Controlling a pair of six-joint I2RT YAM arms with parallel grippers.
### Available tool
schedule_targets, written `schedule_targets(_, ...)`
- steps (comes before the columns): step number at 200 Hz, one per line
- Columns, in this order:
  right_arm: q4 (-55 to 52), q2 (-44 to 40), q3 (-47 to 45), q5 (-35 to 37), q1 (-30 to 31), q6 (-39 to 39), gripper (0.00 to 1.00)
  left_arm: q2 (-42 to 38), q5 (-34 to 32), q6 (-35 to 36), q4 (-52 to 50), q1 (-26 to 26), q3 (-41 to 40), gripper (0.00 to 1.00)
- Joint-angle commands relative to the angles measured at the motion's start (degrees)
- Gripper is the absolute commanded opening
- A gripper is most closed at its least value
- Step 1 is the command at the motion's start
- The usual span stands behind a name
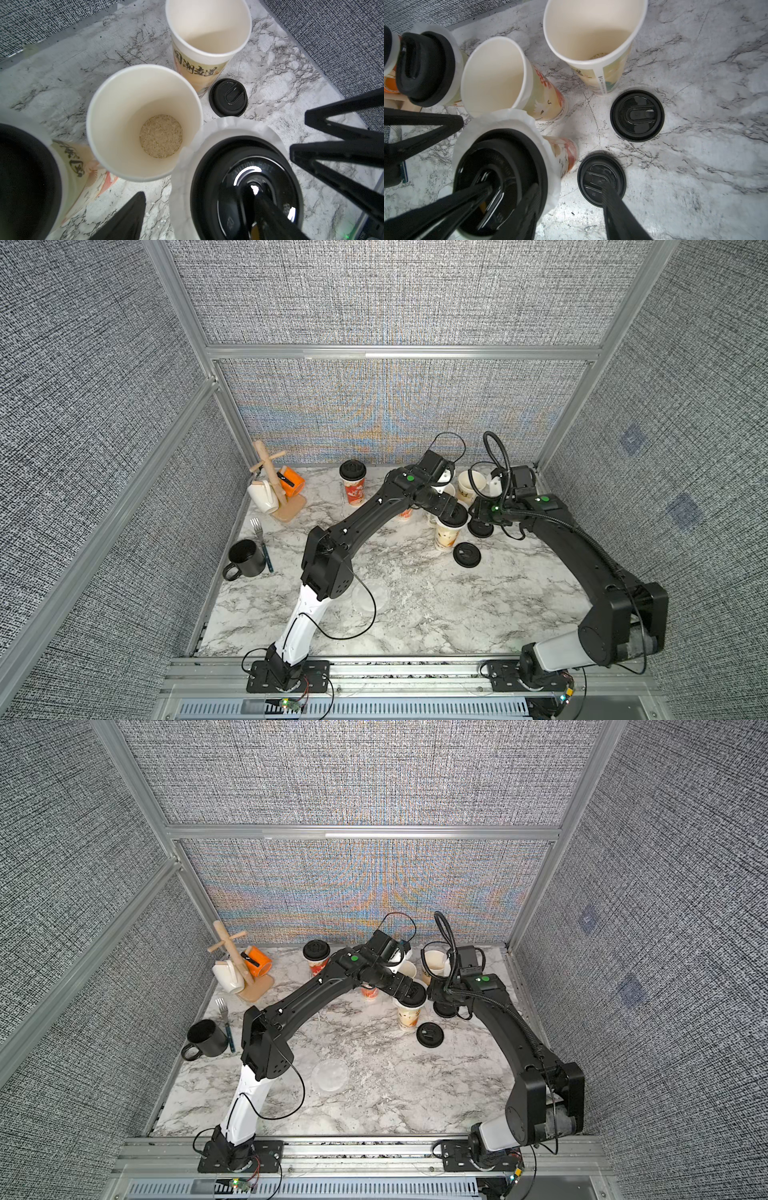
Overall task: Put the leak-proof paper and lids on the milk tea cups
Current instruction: Secure the cup lid on the cup.
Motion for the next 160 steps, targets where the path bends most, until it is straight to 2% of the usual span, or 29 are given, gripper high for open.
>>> schedule_targets(1, 0.1, -0.8, -0.1, 1.1, 0.2, -0.1, 0.51, 0.8, -5.2, 1.3, -8.0, 0.1, -0.7, 0.82)
schedule_targets(94, 0.5, 1.4, 0.2, 1.1, 2.7, 0.5, 0.51, 0.8, -5.4, 1.4, -8.3, 0.1, -0.7, 0.82)
schedule_targets(160, 1.0, 2.0, -4.4, 3.2, 2.8, 1.7, 0.49, 0.6, -5.2, 1.4, -8.3, 0.1, -1.2, 0.82)
